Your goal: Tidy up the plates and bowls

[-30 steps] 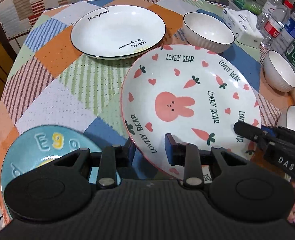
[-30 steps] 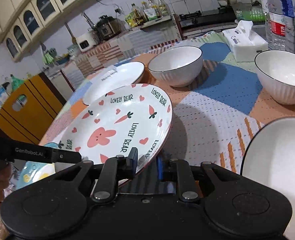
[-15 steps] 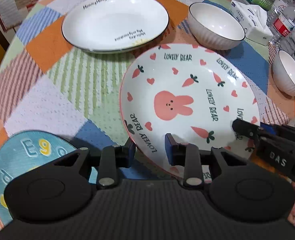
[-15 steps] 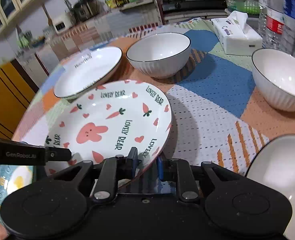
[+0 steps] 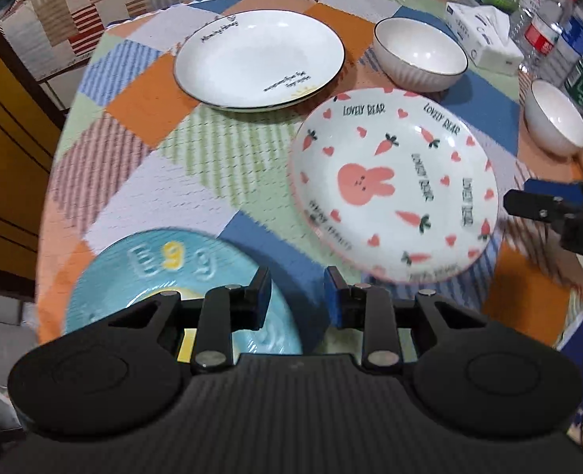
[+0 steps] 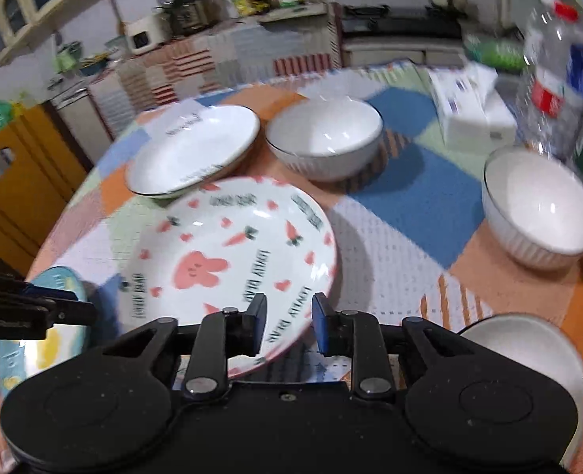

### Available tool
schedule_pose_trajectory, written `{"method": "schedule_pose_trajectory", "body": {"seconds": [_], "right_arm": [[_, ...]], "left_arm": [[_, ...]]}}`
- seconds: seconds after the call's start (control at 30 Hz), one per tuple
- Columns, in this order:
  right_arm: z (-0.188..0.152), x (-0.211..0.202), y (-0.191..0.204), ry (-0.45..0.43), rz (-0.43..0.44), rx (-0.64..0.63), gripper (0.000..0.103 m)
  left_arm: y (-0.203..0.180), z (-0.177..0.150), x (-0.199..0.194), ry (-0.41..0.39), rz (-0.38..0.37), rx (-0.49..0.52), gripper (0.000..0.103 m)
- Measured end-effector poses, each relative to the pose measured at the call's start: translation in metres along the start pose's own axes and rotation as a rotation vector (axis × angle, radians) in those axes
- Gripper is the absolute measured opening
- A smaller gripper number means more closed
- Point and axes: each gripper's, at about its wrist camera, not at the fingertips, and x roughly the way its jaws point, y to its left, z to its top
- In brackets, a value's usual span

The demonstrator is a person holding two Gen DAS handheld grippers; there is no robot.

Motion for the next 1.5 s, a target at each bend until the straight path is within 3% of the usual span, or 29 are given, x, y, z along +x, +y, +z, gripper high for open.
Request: {"method": "schedule_pose_trajectory", "body": {"seconds": [0.23,0.5,0.57,0.7,0.97,1.1,1.13,1.23,1.4,1.5], "right_arm": [[0.006,-0.039,0.039,0.026,0.049,-0.180,0.057],[0.002,-0.068,0.082,-0.023,0.209,-0.343,0.071],[-0.005,-0.069,0.094,-0.063,0.288,-0.415,0.071],[-0.012,-0.060,0.111,-0.067,0.382,-0.417,0.072],[-0.033,-0.036,0.145,-0.067,0.402,-0.518,0.072],[-0.045,-0.022,0.154,-0.093,0.479,-0.599,0.072],[-0.047,-0.017,0.154,-0.091,0.502,-0.611,0.072],[-0.050,0.001,0.160,-0.036,0.487,-0.601,0.073],[-0.048,0.028,0.160,0.073,0.455,-0.548,0.073],[-0.041,0.037,0.157,0.089,0.446,-0.493,0.073]], "left_arm": [[0.010,-0.021,-0.033,0.017,0.018,0.038,0.029],[0.028,-0.028,-0.066,-0.003,0.002,0.004,0.030],[0.030,-0.029,-0.071,-0.006,-0.002,0.002,0.032],[0.036,-0.039,-0.077,0.015,0.015,0.030,0.038],[0.076,-0.069,-0.081,0.068,0.039,0.048,0.042],[0.098,-0.081,-0.076,0.044,0.088,0.073,0.065],[0.103,-0.083,-0.074,0.039,0.103,0.080,0.065],[0.115,-0.086,-0.063,0.040,0.126,0.096,0.066],[0.135,-0.086,-0.040,0.070,0.099,0.061,0.067],[0.144,-0.083,-0.026,0.068,0.102,0.070,0.067]]}}
